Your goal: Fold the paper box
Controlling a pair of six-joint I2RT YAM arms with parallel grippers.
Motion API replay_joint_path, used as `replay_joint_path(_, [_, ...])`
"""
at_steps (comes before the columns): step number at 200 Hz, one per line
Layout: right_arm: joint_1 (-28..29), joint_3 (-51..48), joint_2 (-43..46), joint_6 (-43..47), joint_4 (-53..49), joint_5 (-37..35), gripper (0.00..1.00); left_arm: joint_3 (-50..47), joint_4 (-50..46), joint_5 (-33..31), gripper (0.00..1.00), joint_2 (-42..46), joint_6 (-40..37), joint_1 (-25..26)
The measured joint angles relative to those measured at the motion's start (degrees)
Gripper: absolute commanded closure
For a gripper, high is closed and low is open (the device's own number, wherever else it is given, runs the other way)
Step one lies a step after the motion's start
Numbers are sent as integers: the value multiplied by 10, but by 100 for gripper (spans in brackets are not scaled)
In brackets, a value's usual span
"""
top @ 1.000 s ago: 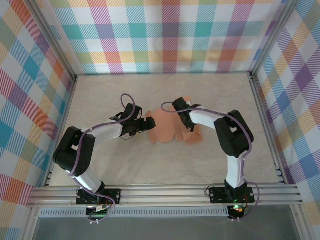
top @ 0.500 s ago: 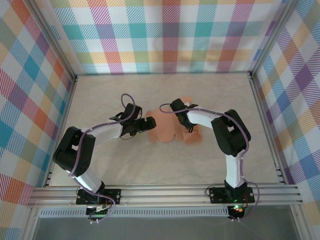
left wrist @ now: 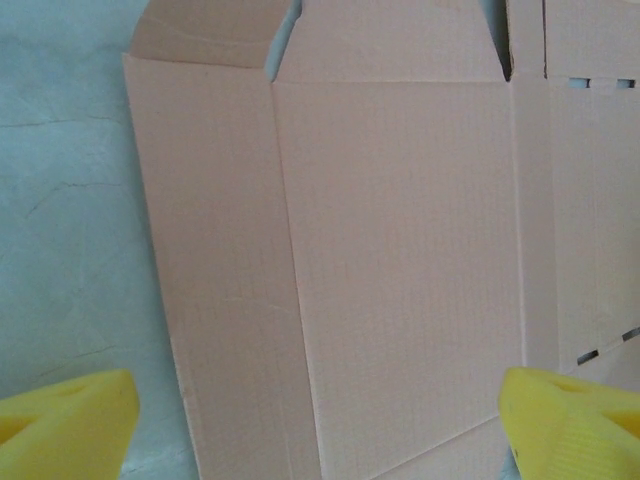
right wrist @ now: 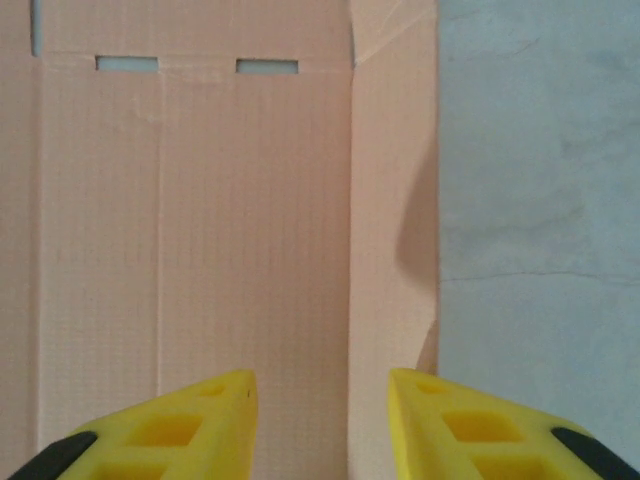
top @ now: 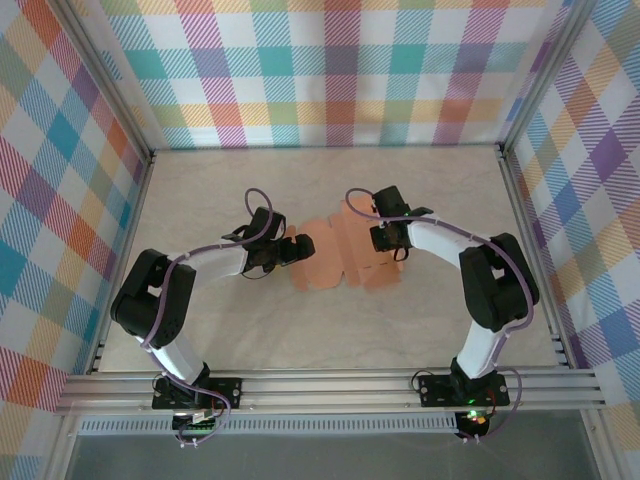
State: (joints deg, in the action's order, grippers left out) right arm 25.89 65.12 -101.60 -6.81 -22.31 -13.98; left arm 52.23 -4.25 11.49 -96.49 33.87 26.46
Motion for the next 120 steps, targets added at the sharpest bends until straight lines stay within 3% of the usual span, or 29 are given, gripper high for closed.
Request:
replay_joint_path(60, [-33,-51,32,-9,37,62,53,0,0,0,7,-3,0,0])
replay_joint_path(120, [-64,-61,60,-17,49,87,57,-4,4,0,7,-3,0,0])
